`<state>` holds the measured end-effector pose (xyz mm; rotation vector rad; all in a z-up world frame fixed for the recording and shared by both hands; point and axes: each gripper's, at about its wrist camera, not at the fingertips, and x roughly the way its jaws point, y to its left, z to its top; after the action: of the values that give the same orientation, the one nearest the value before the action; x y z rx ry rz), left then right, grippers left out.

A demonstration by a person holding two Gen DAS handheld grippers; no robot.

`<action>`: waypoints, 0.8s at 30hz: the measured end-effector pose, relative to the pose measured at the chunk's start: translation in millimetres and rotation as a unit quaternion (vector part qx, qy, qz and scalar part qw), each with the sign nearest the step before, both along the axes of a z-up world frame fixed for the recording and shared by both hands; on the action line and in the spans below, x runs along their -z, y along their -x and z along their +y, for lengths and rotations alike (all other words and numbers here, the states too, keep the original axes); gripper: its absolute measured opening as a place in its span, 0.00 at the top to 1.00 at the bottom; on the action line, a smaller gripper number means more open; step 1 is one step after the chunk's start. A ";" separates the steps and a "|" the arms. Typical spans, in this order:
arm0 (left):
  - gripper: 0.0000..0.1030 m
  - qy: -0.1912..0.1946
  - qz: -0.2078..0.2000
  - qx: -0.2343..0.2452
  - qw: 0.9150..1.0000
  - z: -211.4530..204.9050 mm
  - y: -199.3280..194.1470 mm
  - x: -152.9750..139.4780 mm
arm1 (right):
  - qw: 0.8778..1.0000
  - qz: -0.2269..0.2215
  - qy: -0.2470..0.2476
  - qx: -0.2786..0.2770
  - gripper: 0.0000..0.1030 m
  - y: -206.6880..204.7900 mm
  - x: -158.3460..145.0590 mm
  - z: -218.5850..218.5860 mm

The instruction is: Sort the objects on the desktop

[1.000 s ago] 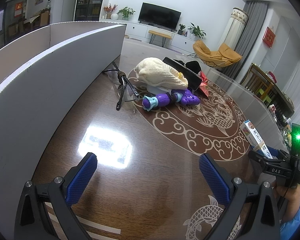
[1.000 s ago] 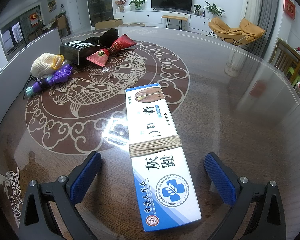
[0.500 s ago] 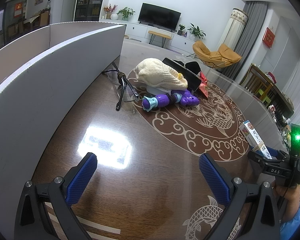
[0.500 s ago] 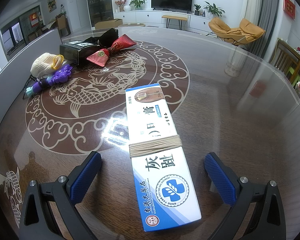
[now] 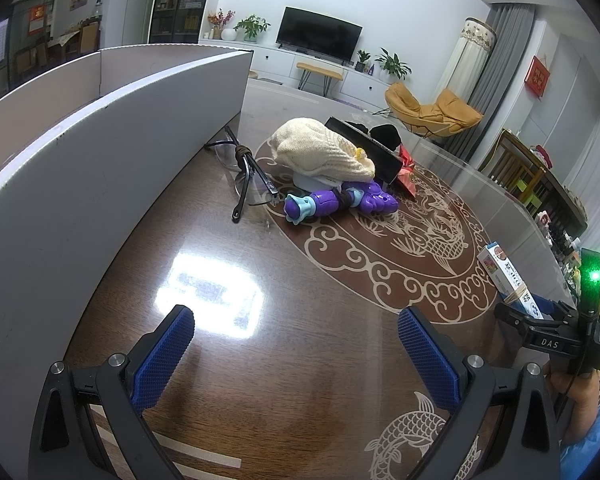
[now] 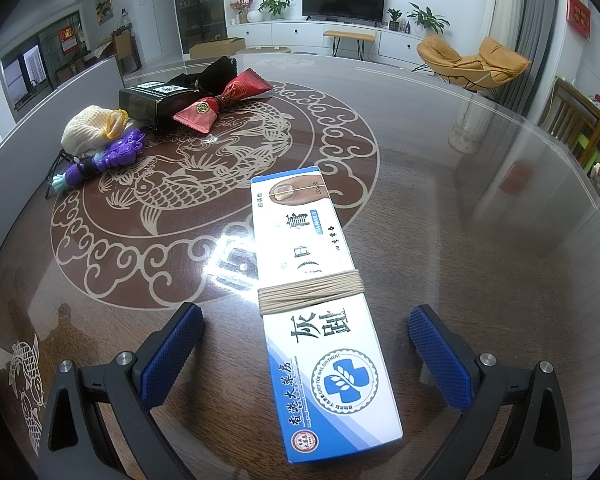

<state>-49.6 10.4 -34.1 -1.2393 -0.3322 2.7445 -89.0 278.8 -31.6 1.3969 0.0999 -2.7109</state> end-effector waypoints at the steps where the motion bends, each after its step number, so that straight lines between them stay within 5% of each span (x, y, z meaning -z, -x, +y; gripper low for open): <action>1: 0.00 0.000 0.000 0.000 1.000 -0.2 -0.1 0.1 | 1.000 0.000 0.000 0.000 0.00 0.0 0.0 -0.1; 15: 0.00 0.002 0.028 0.037 0.999 12.3 0.3 -7.8 | 1.000 0.001 -0.001 0.005 0.00 0.6 -0.3 -0.1; 21: 0.00 0.045 0.036 0.040 0.998 17.7 51.2 -13.4 | 1.000 0.003 -0.003 0.002 0.00 0.2 -1.5 -0.2; 24: 0.00 0.014 0.023 0.017 0.999 11.7 84.6 -14.8 | 1.000 0.004 -0.005 0.001 0.00 -0.5 -1.7 -0.8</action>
<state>-134.2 22.1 -19.3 -1.1752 -0.2661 2.7537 -88.5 278.0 -29.8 1.3893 0.1125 -2.7210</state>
